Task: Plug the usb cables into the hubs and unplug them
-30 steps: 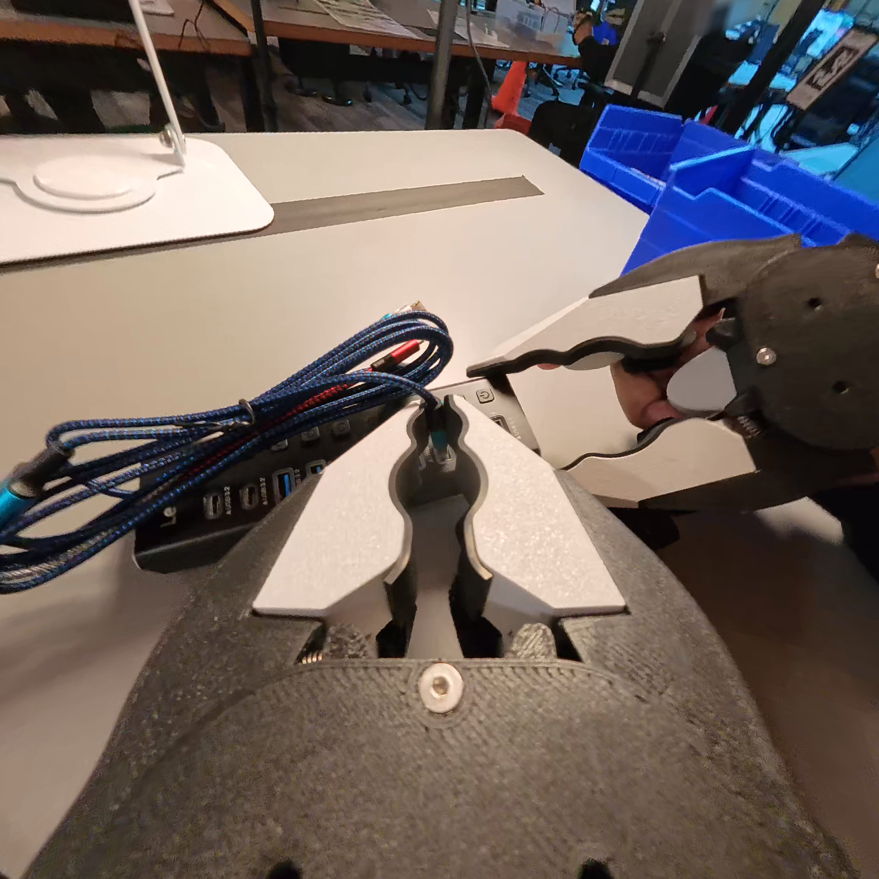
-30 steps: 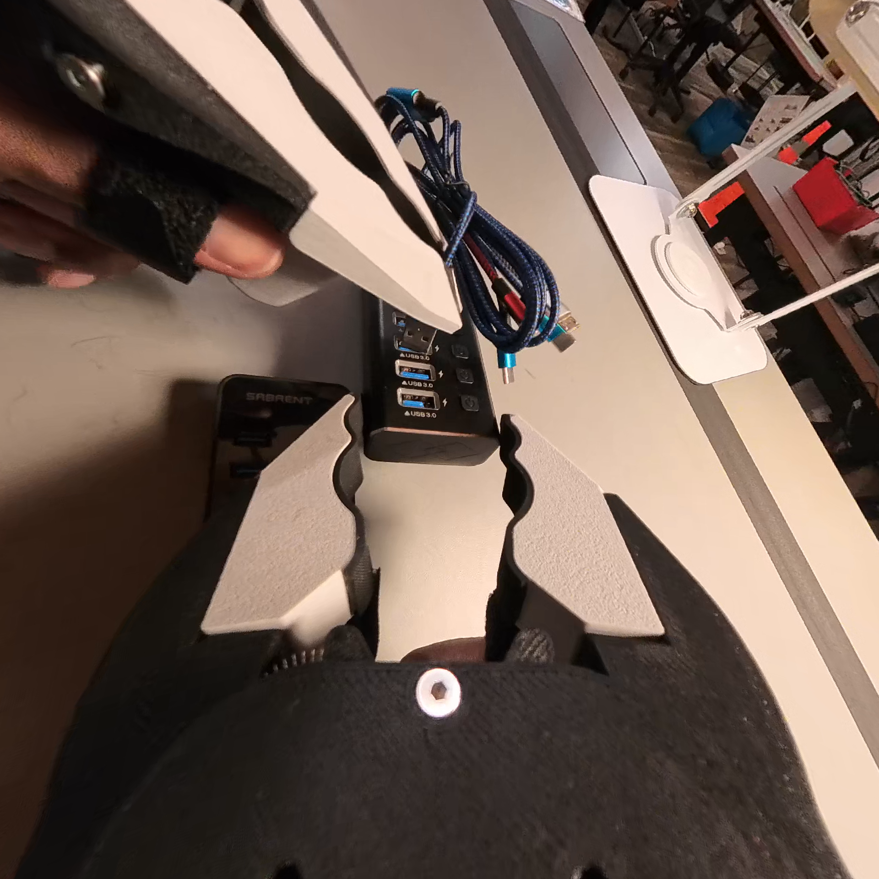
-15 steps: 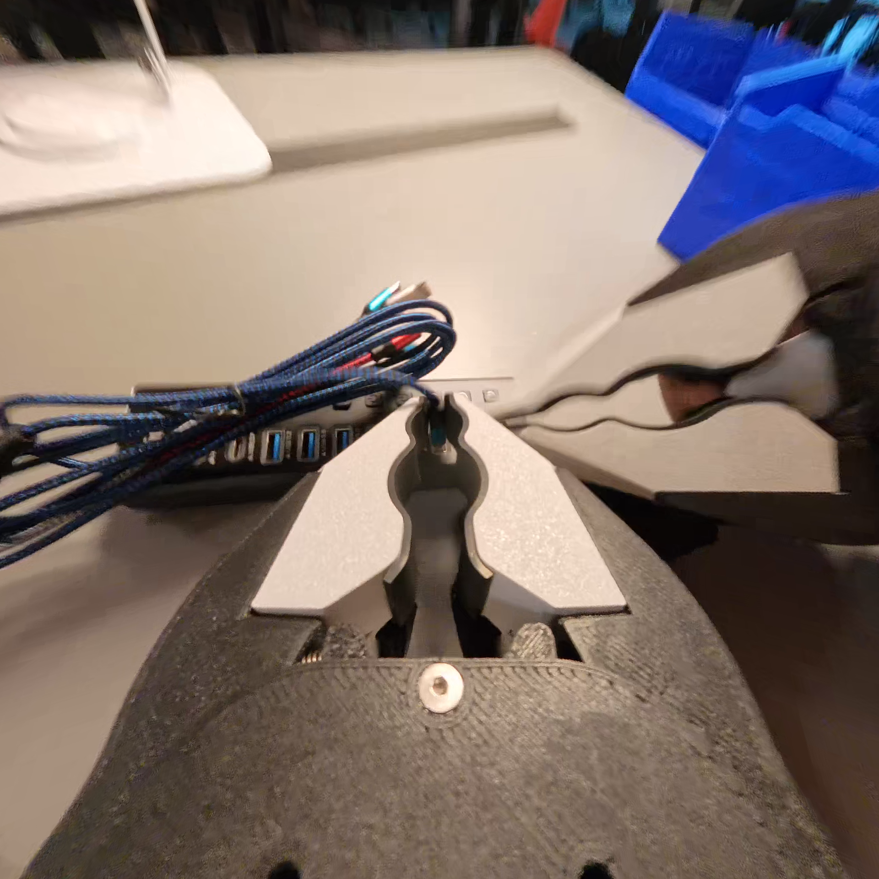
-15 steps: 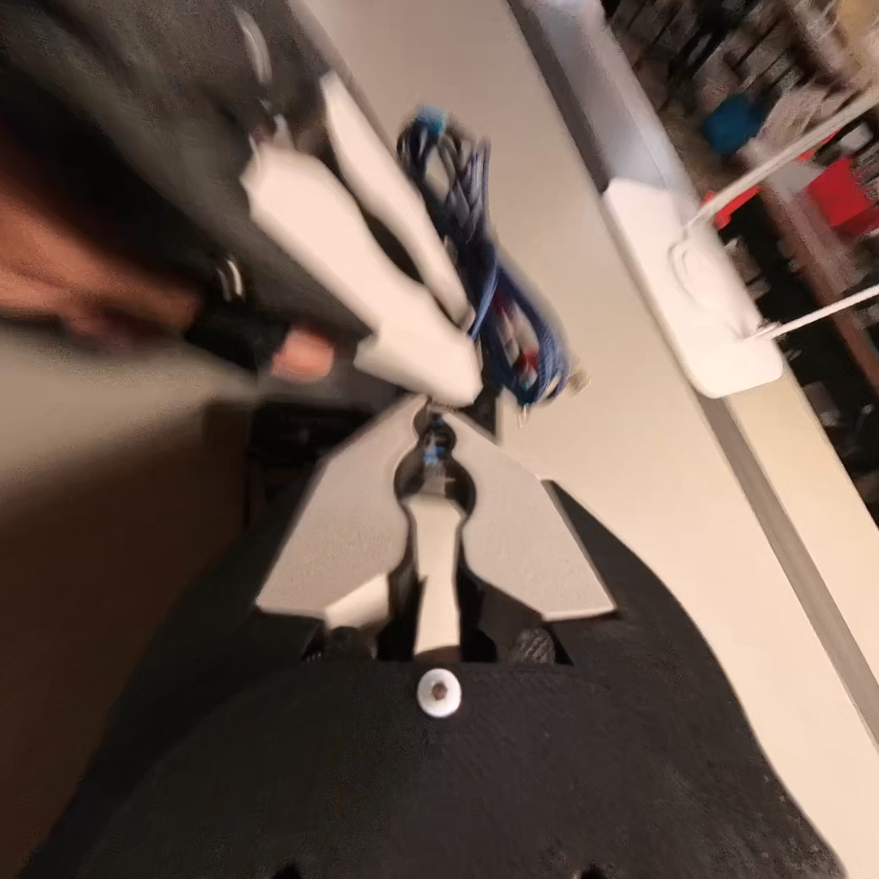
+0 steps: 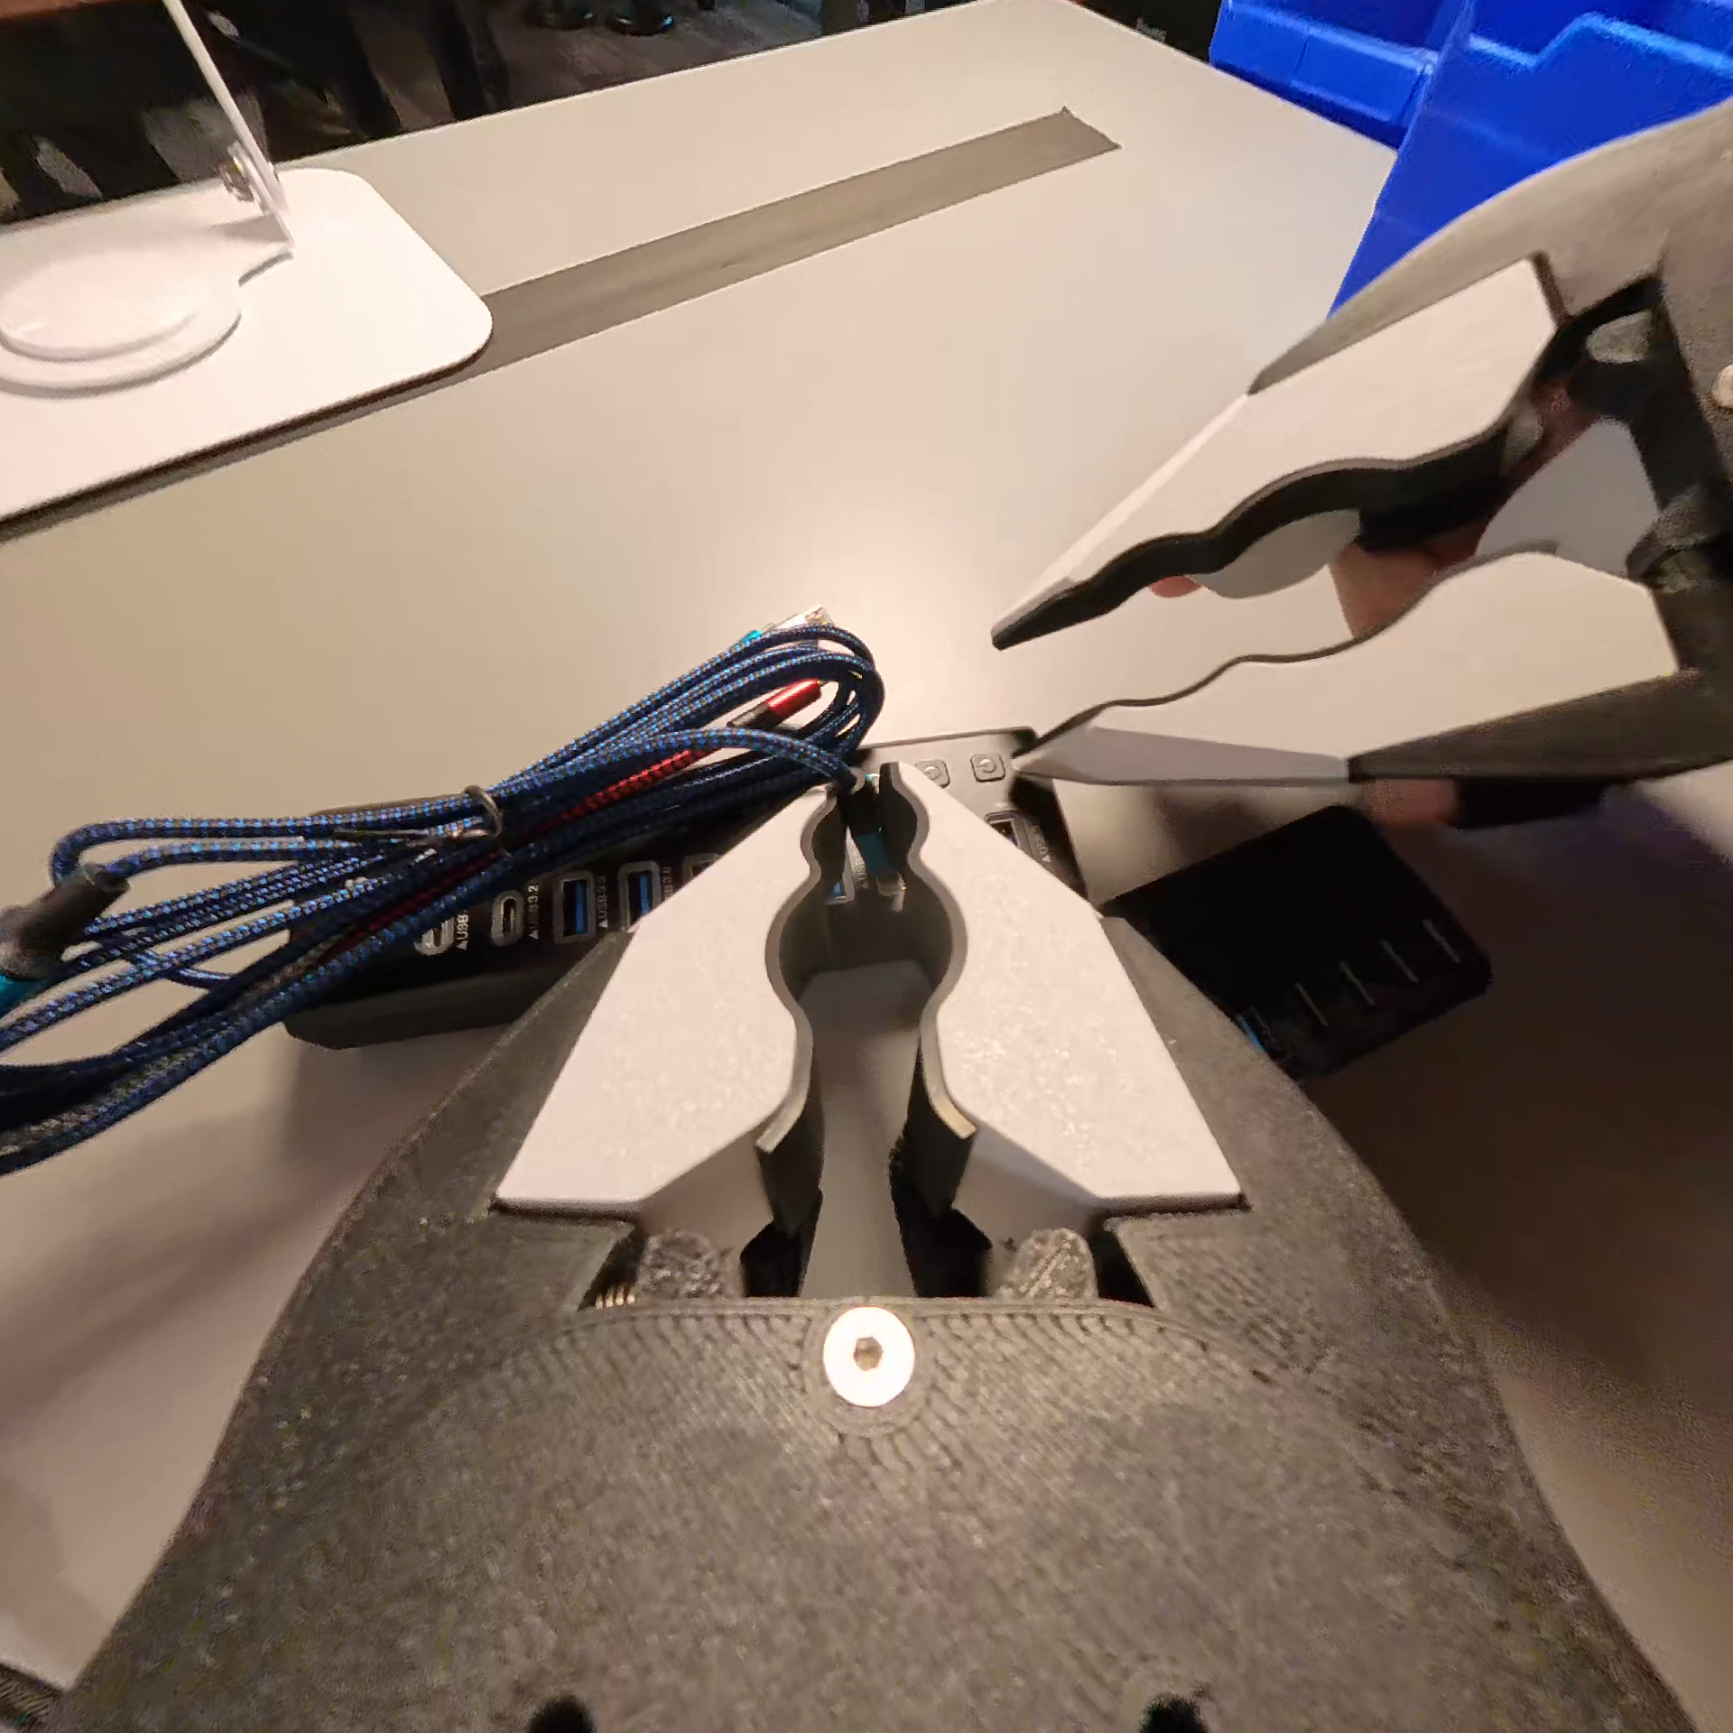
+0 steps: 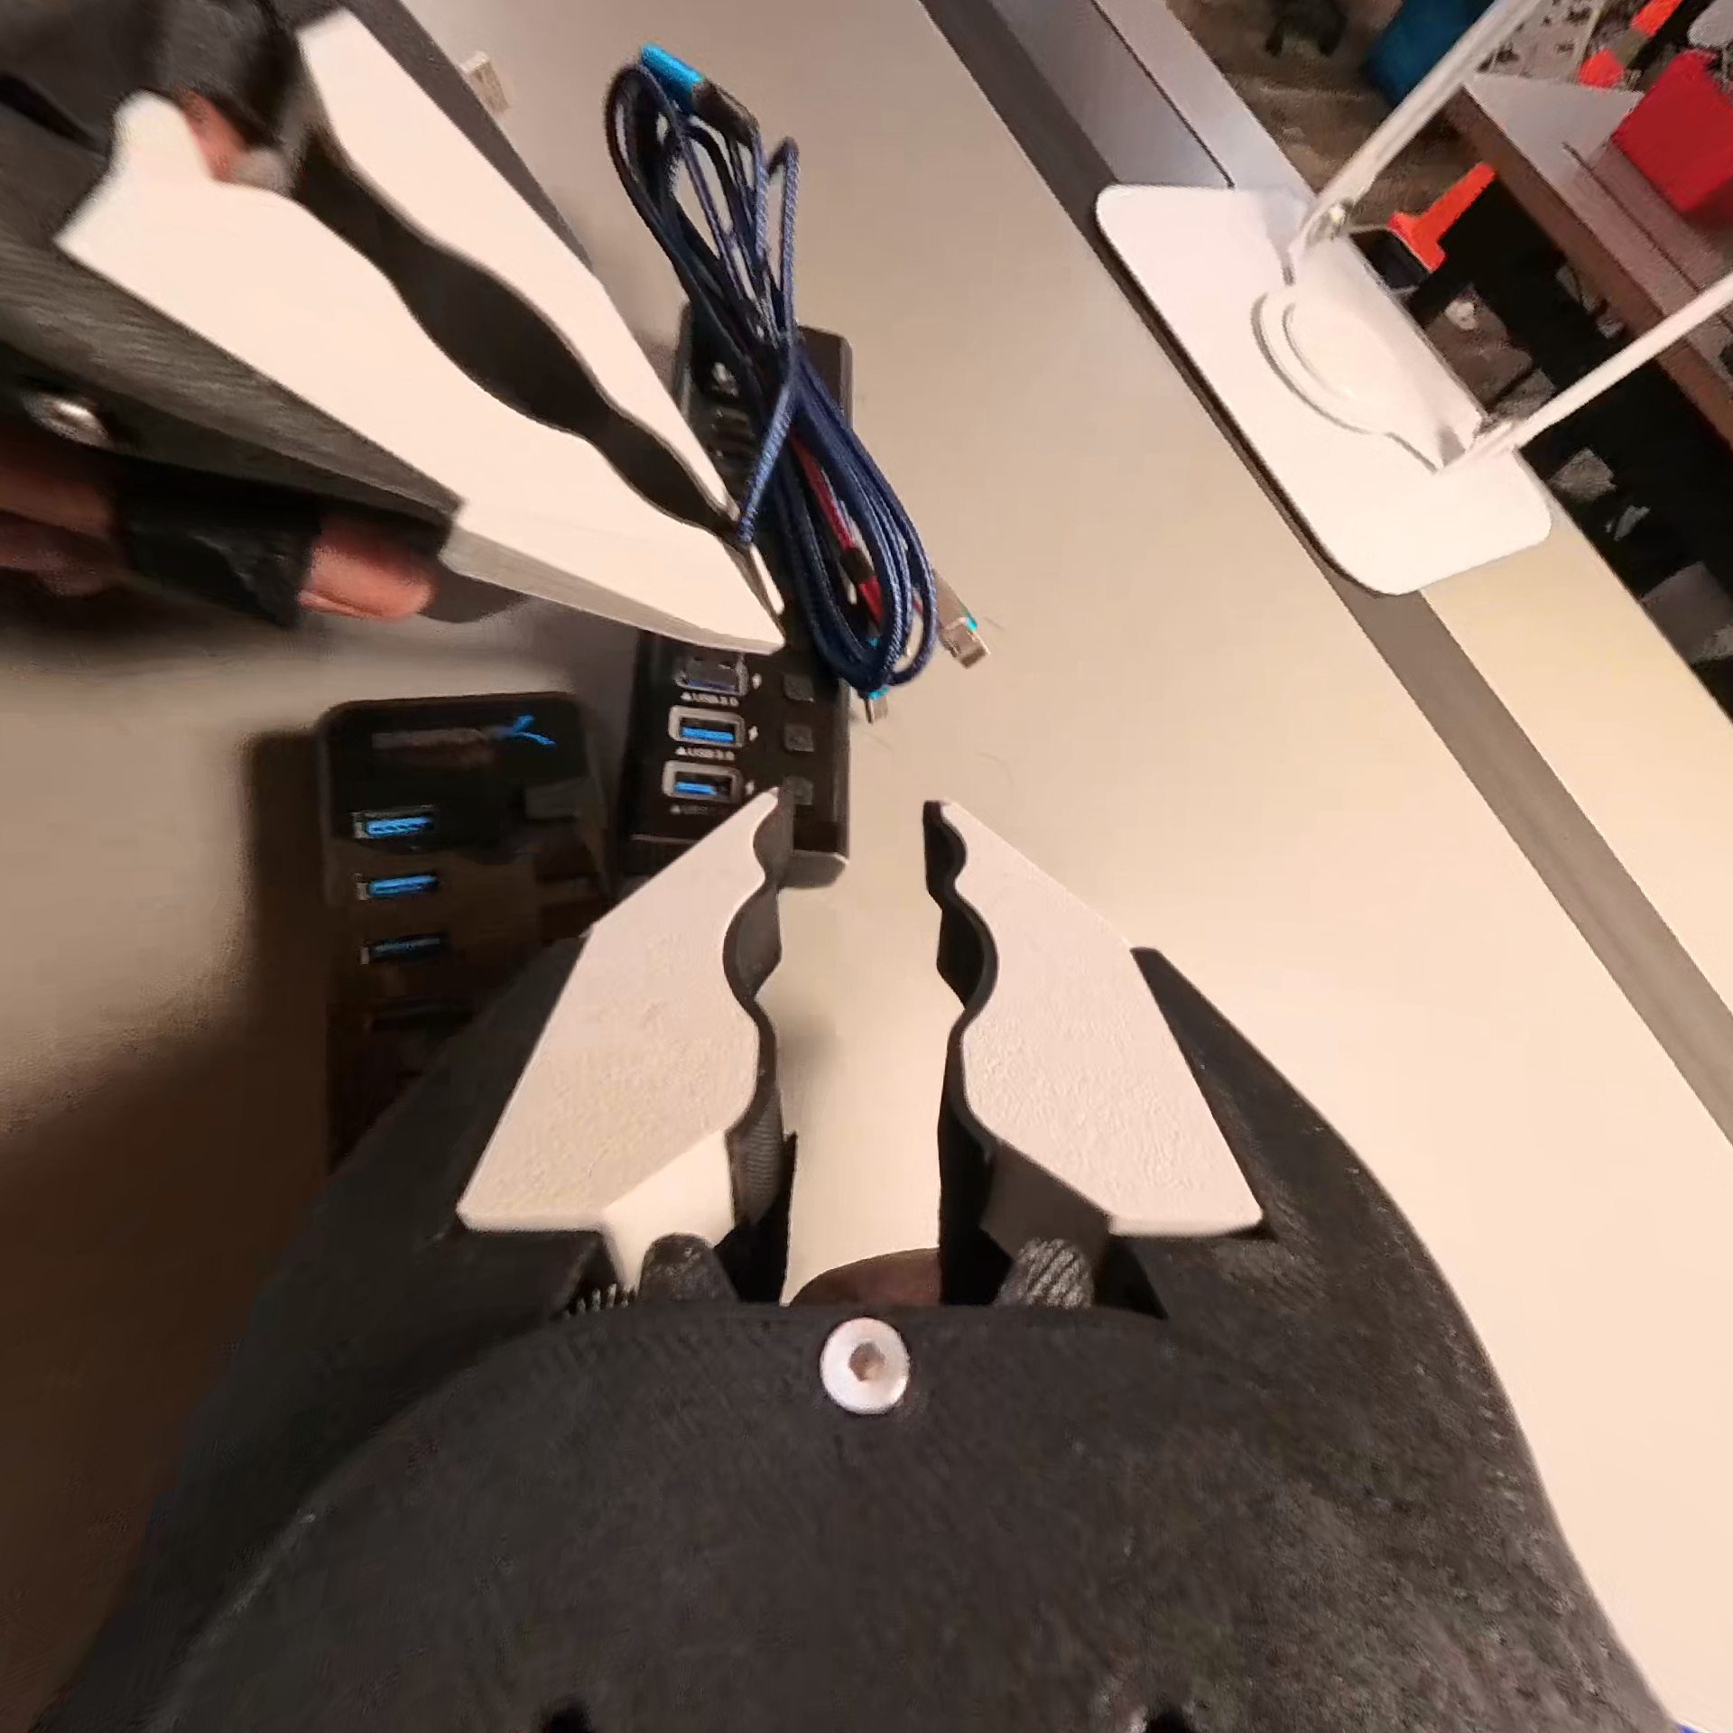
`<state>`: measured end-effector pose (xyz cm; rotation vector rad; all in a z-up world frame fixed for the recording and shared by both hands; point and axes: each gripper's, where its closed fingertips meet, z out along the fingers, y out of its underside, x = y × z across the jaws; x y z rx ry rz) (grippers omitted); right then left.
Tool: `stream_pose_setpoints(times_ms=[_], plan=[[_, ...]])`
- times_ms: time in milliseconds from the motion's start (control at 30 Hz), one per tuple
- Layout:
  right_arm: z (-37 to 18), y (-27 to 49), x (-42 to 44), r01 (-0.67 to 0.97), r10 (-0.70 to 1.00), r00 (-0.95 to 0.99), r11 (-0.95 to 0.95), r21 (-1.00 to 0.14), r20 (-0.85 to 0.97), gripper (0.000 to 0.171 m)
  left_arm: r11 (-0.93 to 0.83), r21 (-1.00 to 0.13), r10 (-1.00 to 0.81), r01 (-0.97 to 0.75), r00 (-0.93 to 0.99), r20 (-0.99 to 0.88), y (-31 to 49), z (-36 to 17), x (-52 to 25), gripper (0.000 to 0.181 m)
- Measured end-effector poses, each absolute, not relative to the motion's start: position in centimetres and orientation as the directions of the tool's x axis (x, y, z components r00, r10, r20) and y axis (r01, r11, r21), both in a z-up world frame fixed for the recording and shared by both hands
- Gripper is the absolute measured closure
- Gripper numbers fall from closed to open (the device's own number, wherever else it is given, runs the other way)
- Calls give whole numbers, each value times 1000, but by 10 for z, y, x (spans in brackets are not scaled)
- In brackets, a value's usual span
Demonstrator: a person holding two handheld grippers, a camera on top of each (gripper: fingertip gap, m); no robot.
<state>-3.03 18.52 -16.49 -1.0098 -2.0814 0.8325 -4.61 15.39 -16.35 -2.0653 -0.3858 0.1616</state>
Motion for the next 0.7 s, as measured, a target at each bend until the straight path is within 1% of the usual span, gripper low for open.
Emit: stream_pose_setpoints(times_ms=[200,267,400,500,700], plan=[[-167,187,-33,408,840,-459,488,-772,288,145,-518,-854,309,56,943,-125,155,-163,-42,170],[-168,185,-32,411,841,-469,478,-776,270,145,-521,-852,310,40,939,-145,157,-163,-42,170],[-169,180,-28,432,844,-497,441,-787,200,144,-489,-865,305,113,951,-48,156,-163,-43,170],[-171,177,-24,467,853,-509,390,-793,120,138,-471,-865,304,171,952,23,156,-163,-45,170],[-173,175,-26,524,879,-476,319,-790,40,136,-480,-864,292,155,956,9,156,-163,-45,170]])
